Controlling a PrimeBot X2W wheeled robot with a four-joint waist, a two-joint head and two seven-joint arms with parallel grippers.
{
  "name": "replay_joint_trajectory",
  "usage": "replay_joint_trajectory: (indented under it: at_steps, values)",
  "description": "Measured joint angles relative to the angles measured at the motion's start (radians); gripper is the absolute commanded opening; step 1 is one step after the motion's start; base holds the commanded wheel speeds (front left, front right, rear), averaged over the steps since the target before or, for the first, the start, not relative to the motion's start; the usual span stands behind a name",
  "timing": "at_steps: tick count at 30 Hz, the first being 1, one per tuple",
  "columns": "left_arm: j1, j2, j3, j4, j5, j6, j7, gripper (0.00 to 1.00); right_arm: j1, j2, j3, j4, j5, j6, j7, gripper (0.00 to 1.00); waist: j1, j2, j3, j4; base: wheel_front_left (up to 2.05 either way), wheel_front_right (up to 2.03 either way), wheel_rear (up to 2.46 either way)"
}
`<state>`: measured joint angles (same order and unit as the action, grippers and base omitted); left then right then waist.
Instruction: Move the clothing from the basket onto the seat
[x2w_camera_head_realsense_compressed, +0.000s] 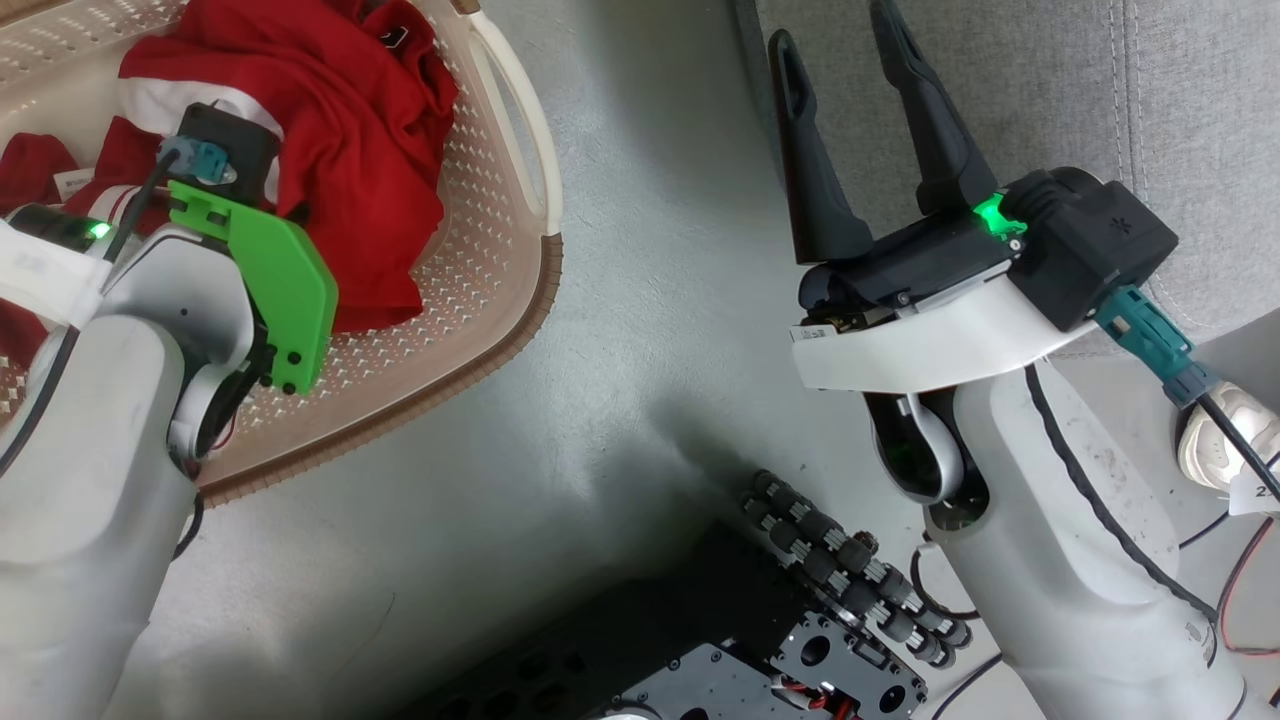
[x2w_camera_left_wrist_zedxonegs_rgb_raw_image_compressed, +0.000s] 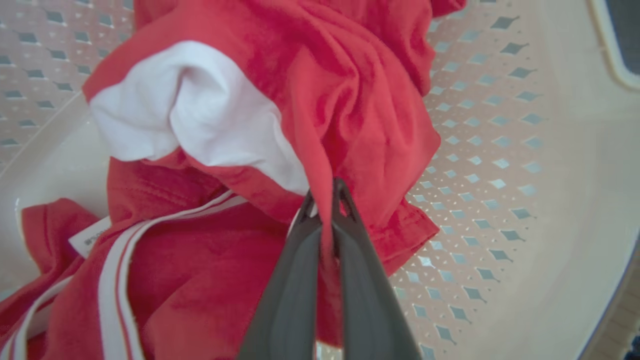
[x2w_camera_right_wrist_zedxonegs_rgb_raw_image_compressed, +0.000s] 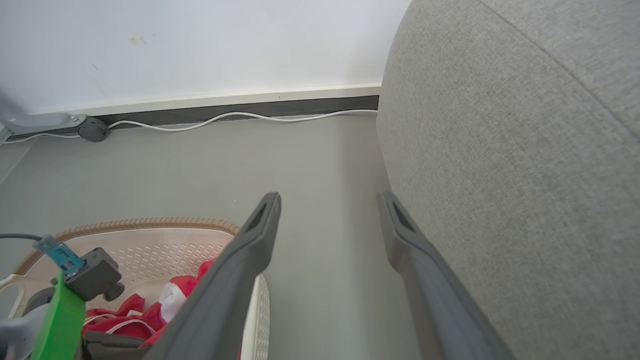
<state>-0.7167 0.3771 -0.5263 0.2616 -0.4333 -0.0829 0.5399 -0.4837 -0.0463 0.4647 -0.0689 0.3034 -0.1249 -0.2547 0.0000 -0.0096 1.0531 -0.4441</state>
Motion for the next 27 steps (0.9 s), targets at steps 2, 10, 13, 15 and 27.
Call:
replay_joint_trajectory:
  at_steps: [2,10,13,15,27]
  values:
    - [-0.003,-0.008,0.0,0.001,-0.005,-0.005,-0.006,0.0,-0.001,0.0,0.0,0.0,0.0,0.0,0.0,1.0,0.0,0.0,0.0,0.0,0.0,0.0,0.0]
    - [-0.003,-0.012,0.054,-0.016,-0.048,-0.006,-0.098,0.0,-0.049,0.0,0.015,0.006,0.0,0.0,0.0,1.0,0.0,0.0,-0.023,-0.011,0.0,0.0,0.0]
    - [-0.002,-0.016,0.067,-0.023,-0.053,-0.006,-0.152,0.0,-0.073,0.001,-0.006,0.008,-0.025,0.0,0.0,1.0,0.0,0.0,-0.042,-0.015,0.0,0.0,0.0]
    - [0.002,-0.028,0.069,-0.024,-0.058,-0.006,-0.19,0.0,-0.081,0.0,-0.034,0.017,-0.056,0.0,0.0,1.0,0.0,0.0,-0.059,-0.014,0.0,0.0,0.0]
    - [0.118,-0.101,0.112,-0.056,-0.129,-0.015,-0.407,0.0,-0.082,-0.035,-0.148,0.047,-0.183,0.0,0.0,1.0,0.0,0.0,-0.184,0.084,0.0,0.0,0.0]
